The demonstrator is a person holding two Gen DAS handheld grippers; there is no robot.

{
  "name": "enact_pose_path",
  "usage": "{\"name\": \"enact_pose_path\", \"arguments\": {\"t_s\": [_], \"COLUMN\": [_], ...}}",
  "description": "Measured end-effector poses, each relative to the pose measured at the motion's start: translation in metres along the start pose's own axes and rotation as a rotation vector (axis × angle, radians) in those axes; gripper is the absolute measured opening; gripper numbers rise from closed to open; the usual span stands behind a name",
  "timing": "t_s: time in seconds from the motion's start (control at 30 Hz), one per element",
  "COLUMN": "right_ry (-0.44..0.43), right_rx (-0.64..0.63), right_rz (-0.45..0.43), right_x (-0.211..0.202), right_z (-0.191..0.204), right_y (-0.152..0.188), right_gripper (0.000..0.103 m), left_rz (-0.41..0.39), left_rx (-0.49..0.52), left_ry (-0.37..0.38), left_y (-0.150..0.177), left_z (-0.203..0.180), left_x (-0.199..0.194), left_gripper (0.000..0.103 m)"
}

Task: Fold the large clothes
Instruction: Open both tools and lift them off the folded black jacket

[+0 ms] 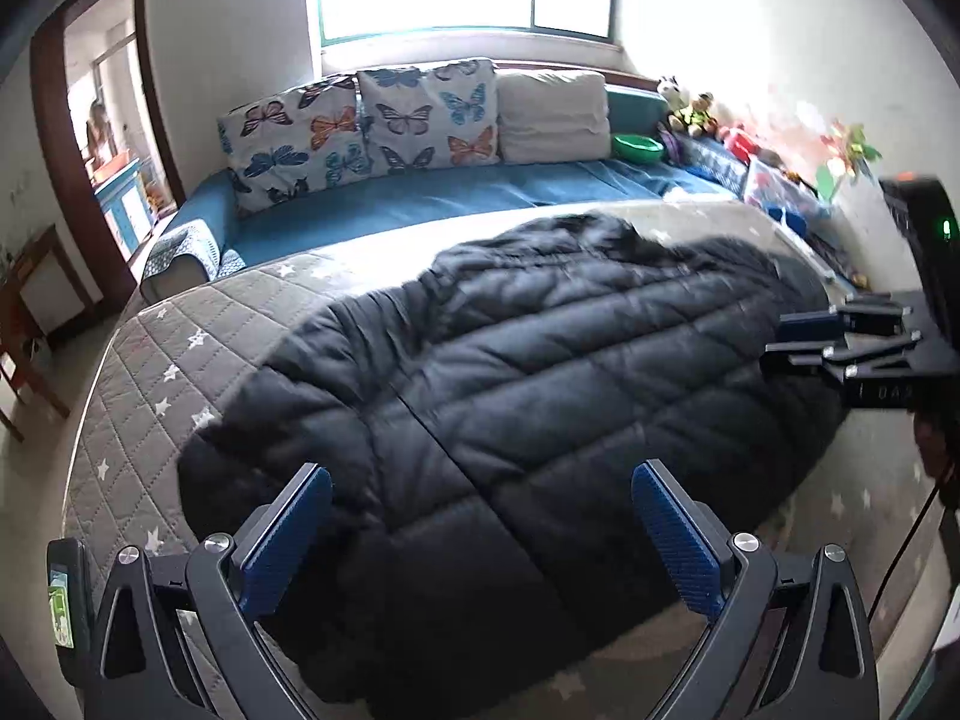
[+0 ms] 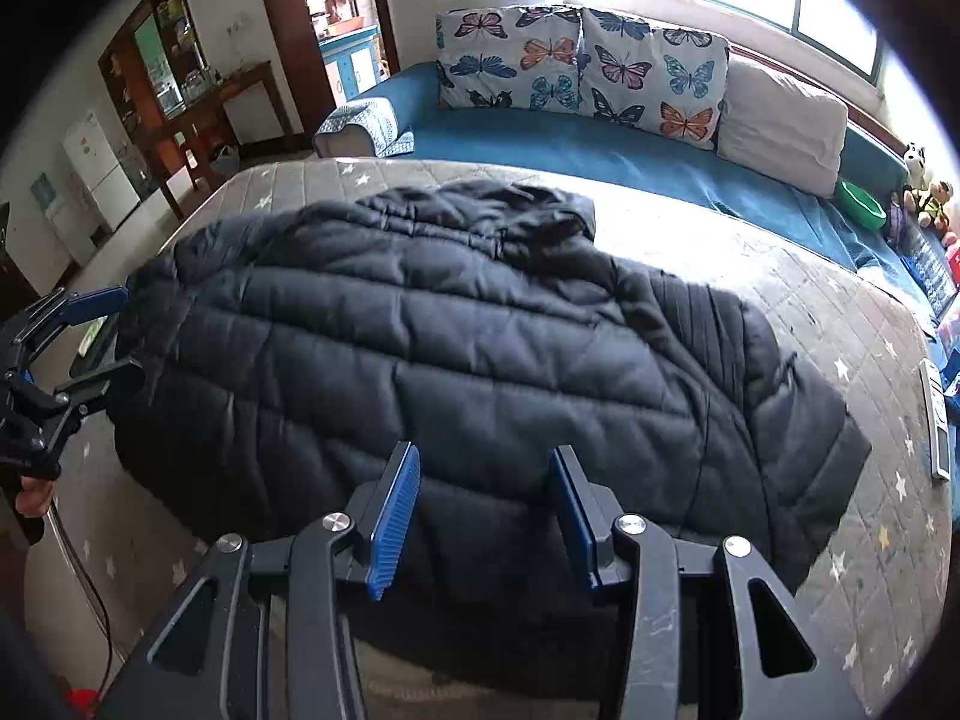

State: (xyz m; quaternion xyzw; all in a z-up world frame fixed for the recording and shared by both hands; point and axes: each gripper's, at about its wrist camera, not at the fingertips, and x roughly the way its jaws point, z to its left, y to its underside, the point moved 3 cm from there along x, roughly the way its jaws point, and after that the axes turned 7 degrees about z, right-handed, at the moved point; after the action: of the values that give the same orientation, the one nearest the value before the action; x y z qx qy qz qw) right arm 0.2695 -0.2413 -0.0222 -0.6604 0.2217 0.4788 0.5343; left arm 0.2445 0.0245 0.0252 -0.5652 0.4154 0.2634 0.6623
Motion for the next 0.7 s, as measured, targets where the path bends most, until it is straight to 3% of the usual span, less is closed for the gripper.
{"name": "enact_pose_path", "arguments": {"t_s": [0.27, 0.43, 0.7], "right_ry": [0.009, 0.065, 0.036], "right_rx": [0.009, -0.026, 0.003], "right_rz": [0.006, 0.0, -0.03], "right_x": [0.017, 0.037, -0.006], "right_z": [-0.003, 0.003, -0.018], "right_y": [0.014, 0.021, 0.03], "right_gripper": [0.055, 0.055, 0.055], "left_rz": [0.043, 0.046, -0.015], "left_rx": [0.015, 0.017, -0.082], "left_ry": [-0.027, -0.029, 0.041], "left_y": [0.025, 0.028, 0.025], "left_z": [-0.008, -0.011, 0.019], "left_x": [0.033, 0.043, 0.005], "left_gripper": [0.103, 0.103, 0.103]}}
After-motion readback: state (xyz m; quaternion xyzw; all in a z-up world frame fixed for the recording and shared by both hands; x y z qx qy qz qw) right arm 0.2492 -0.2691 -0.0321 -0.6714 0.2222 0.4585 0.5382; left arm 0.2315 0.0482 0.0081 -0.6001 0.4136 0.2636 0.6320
